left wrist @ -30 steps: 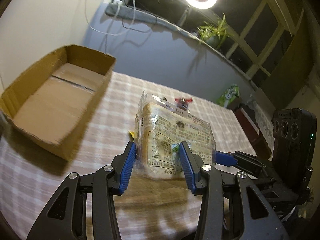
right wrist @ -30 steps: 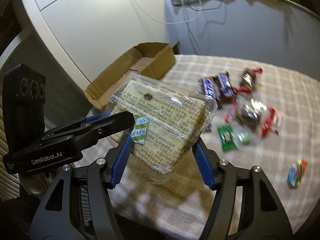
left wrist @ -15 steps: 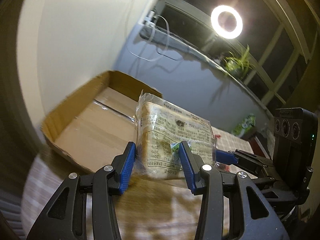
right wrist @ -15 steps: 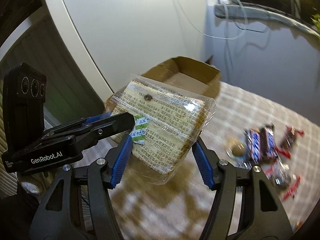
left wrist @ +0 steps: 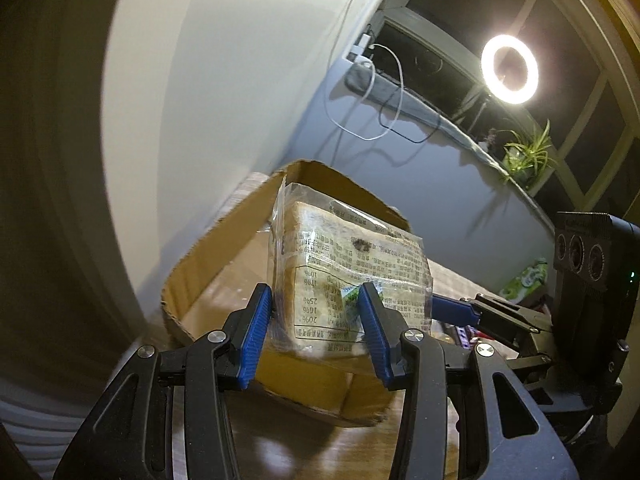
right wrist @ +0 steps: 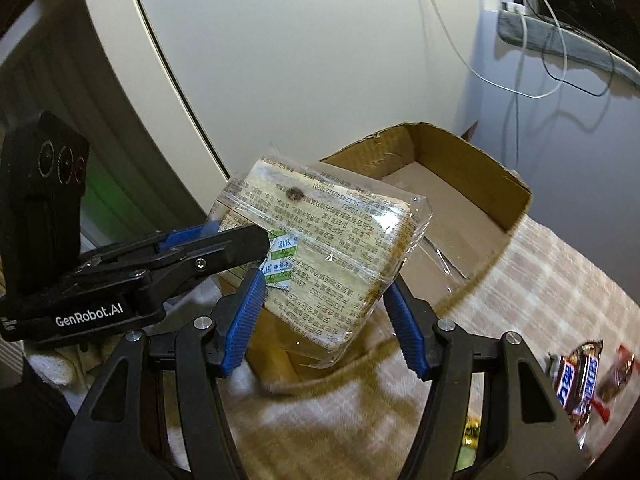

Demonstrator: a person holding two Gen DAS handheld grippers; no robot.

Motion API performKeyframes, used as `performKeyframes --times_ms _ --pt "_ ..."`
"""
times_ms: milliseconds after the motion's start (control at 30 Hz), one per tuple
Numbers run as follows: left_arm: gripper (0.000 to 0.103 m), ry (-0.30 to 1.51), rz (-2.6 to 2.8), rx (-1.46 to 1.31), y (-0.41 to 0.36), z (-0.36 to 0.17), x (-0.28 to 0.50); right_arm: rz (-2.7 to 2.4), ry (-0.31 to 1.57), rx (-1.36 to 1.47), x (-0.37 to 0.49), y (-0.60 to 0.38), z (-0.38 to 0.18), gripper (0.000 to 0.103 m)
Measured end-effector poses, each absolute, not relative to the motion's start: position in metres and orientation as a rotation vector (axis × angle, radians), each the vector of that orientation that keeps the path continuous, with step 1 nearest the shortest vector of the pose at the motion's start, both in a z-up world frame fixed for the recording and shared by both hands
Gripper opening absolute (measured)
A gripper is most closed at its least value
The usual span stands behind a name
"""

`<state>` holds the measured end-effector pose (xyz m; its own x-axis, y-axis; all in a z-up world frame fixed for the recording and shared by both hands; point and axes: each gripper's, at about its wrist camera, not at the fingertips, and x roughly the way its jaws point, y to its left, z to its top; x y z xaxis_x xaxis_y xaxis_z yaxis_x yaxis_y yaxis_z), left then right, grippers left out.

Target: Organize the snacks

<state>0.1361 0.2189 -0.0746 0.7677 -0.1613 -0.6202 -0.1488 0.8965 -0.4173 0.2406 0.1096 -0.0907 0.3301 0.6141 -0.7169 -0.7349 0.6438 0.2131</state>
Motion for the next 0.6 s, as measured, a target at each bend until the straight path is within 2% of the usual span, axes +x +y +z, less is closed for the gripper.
performKeyframes --times_ms 600 --pt "0.041 0.659 0.059 -0.4 0.214 -0.063 0.129 0.839 0.839 -0.208 0.239 0.104 -0.093 0.065"
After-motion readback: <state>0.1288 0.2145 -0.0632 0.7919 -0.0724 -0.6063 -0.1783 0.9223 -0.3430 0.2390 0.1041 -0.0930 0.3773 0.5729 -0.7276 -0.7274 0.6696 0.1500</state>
